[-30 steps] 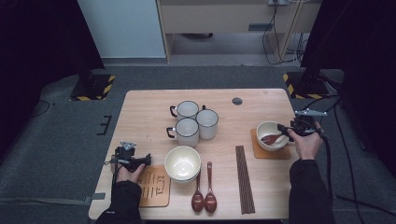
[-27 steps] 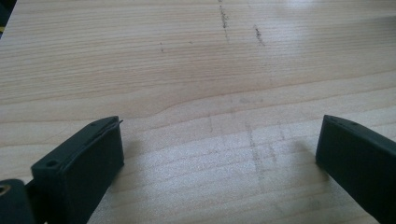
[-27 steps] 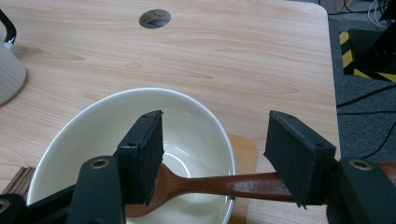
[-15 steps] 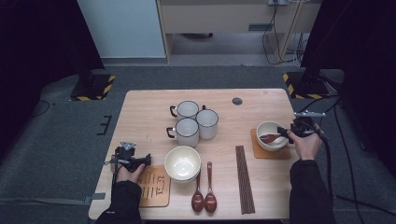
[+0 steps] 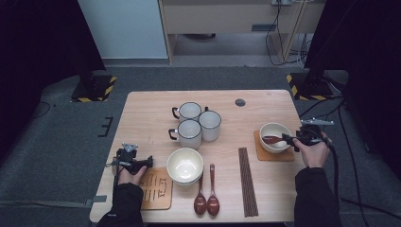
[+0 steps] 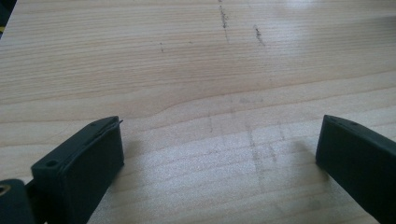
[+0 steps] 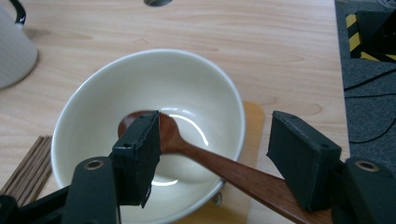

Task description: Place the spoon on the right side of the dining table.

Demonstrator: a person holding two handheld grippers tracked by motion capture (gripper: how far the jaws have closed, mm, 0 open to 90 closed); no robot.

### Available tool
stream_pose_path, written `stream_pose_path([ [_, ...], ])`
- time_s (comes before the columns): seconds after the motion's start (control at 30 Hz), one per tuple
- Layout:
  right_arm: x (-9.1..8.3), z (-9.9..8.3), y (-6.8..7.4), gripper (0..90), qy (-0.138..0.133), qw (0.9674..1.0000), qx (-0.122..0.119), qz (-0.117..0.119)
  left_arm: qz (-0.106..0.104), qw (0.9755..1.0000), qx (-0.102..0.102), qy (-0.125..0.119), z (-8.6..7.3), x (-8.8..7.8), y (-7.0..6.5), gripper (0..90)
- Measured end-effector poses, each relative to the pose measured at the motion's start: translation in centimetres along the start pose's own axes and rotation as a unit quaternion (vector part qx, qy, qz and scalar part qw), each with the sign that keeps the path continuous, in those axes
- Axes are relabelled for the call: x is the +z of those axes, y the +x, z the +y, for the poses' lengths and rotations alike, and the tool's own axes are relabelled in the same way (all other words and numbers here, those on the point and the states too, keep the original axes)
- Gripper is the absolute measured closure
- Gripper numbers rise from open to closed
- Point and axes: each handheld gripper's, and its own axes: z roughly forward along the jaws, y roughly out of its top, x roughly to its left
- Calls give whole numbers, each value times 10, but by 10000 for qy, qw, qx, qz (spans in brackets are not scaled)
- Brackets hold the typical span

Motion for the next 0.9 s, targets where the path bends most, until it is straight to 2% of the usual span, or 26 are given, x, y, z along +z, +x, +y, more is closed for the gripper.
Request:
stream_pose_path([
  [0.37, -8, -5, 5, 334, 12, 10000, -66, 26, -1, 10000, 2, 1, 0, 0, 0, 0],
  [0.57, -13, -9, 7, 333, 1, 10000, -27, 49, 1, 10000, -9, -9, 0, 0, 0, 0],
  [0.9, -18, -13, 13, 332, 33, 9998, -77, 169, 1, 10000, -10, -9, 0, 0, 0, 0],
])
